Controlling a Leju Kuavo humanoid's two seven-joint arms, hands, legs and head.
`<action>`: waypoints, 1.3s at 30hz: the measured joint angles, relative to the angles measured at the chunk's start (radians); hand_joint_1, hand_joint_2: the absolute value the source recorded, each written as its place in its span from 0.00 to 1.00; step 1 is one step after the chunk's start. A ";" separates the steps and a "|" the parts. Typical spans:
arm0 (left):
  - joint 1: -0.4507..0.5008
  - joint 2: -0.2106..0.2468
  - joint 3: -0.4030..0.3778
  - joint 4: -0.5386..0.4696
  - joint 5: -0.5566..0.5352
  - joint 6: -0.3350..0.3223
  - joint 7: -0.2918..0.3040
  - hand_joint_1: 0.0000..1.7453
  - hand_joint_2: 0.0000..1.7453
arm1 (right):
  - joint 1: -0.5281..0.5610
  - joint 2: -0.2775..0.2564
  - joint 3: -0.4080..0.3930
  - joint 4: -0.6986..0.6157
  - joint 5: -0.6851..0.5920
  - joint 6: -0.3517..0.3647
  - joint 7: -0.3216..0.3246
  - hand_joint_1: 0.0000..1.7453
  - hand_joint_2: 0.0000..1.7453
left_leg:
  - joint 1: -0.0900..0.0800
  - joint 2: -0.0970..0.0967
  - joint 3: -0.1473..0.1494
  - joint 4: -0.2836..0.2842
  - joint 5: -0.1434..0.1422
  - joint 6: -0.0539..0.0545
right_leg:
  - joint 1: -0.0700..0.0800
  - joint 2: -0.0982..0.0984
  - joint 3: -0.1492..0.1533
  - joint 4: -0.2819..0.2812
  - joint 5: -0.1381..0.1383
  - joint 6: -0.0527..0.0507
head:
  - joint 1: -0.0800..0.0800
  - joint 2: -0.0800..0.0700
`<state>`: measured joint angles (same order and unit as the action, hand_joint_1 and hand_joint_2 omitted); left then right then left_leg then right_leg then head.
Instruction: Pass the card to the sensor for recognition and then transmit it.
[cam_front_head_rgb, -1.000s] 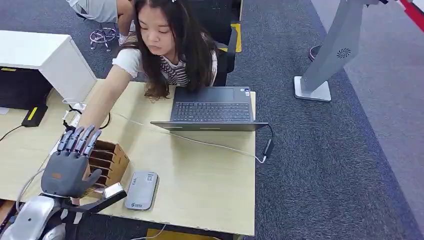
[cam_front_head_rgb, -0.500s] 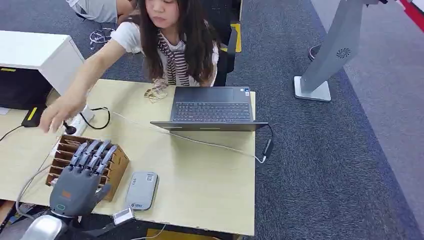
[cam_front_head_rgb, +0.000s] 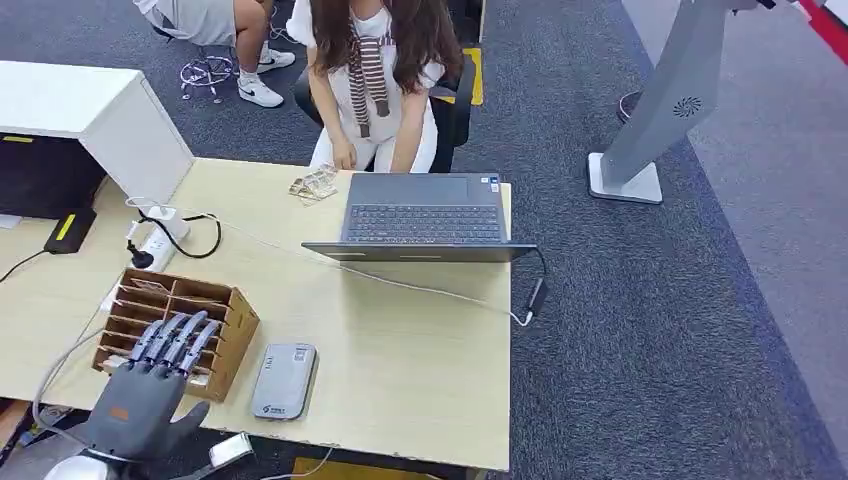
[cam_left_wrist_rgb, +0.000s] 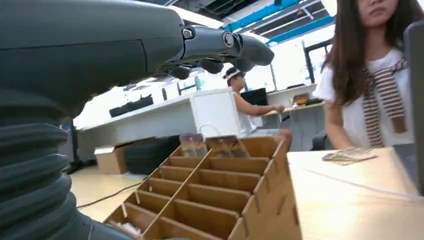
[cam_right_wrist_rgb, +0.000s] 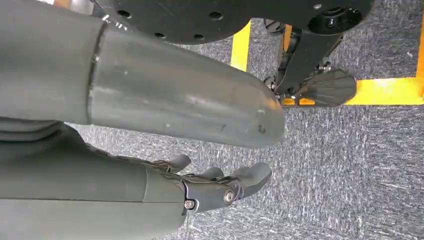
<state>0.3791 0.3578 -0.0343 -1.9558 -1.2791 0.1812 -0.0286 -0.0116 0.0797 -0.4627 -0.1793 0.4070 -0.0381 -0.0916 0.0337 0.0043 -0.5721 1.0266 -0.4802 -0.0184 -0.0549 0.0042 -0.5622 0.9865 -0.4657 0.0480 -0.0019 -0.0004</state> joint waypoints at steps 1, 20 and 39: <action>0.001 -0.008 0.014 0.011 0.002 0.003 -0.003 0.00 1.00 | 0.000 0.000 -0.002 0.000 0.000 0.000 -0.001 0.00 0.00 | 0.000 0.000 0.000 0.000 0.000 0.000 | 0.000 0.000 0.000 0.000 0.000 0.000 | 0.000 0.000; -0.022 -0.126 0.189 0.132 -0.002 0.052 -0.047 0.00 1.00 | 0.001 0.000 -0.005 0.000 0.021 0.002 0.004 0.00 0.00 | 0.000 0.000 0.000 0.000 0.000 0.000 | 0.000 0.000 0.000 0.000 0.000 0.000 | 0.000 0.000; -0.070 -0.160 0.296 0.207 -0.001 0.058 -0.069 0.00 1.00 | 0.001 0.000 -0.005 0.000 0.039 0.008 0.008 0.00 0.00 | 0.000 0.000 0.000 0.000 0.000 0.000 | 0.000 0.000 0.000 0.000 0.000 0.000 | 0.000 0.000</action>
<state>0.3088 0.1980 0.2613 -1.7491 -1.2802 0.2396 -0.0973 -0.0105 0.0797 -0.4673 -0.1793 0.4456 -0.0301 -0.0835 0.0337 0.0043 -0.5720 1.0267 -0.4803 -0.0184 -0.0549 0.0042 -0.5624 0.9864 -0.4657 0.0480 -0.0019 -0.0004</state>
